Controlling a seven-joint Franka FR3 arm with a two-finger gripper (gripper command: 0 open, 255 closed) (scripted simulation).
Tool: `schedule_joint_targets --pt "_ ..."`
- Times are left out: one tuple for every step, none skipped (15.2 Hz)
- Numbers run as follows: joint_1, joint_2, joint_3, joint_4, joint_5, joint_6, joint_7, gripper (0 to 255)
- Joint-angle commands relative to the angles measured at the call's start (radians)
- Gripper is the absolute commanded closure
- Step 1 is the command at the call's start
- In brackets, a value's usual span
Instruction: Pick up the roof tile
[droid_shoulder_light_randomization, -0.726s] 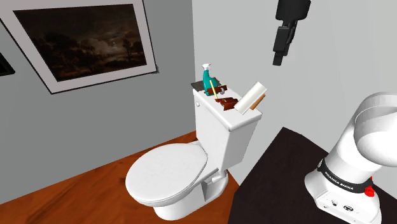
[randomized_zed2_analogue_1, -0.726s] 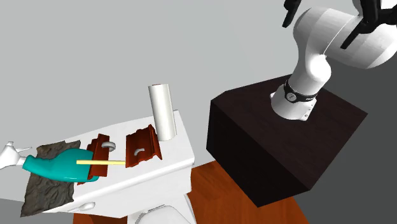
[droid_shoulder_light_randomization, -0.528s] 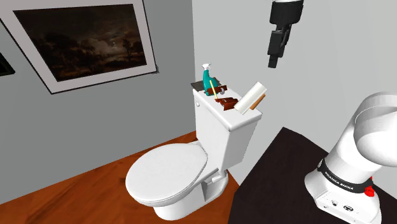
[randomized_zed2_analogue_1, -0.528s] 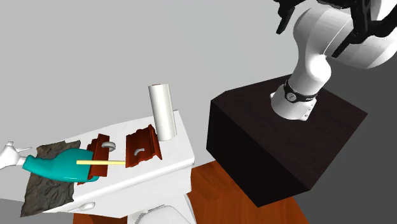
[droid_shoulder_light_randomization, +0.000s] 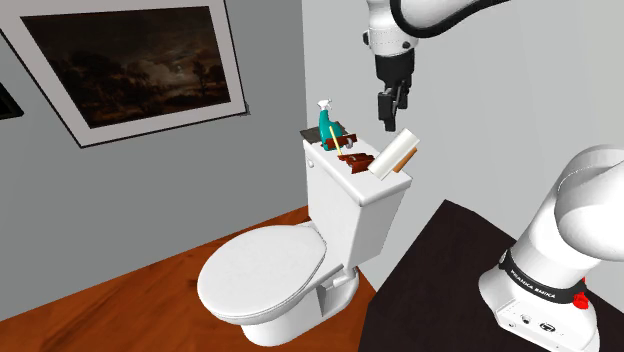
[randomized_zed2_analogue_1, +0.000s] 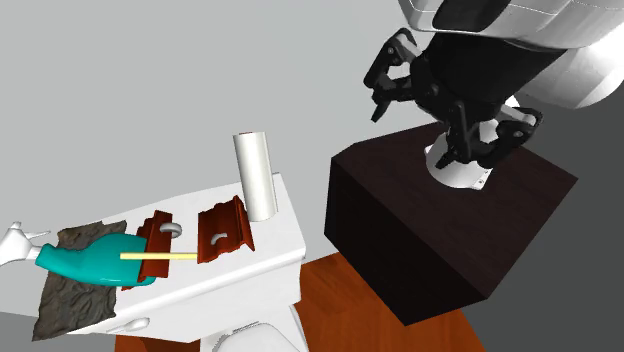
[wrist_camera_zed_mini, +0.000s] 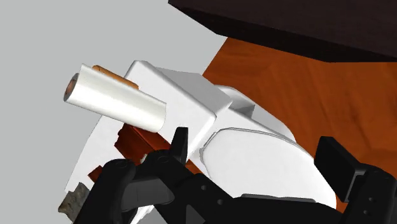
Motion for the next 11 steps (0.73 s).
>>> schedule_joint_targets --pt "-0.011 0.078 0.023 0.015 -0.050 0.039 0.026 0" --pt "-0.016 0.118 0.033 0.025 -0.076 0.056 0.041 0" --pt "-0.022 0.158 0.043 0.036 -0.104 0.072 0.057 0" --pt "-0.028 0.199 0.052 0.048 -0.133 0.085 0.074 0" --pt "-0.033 0.240 0.060 0.062 -0.162 0.097 0.091 0" --pt "-0.037 0.282 0.068 0.077 -0.193 0.107 0.109 0" --pt "-0.041 0.324 0.074 0.094 -0.225 0.115 0.128 0" --pt "-0.045 0.367 0.080 0.112 -0.258 0.121 0.147 0" --pt "-0.048 0.410 0.084 0.131 -0.292 0.125 0.166 0" --pt "-0.049 0.453 0.087 0.152 -0.325 0.127 0.184 0" --pt "-0.050 0.497 0.088 0.174 -0.359 0.128 0.203 0"
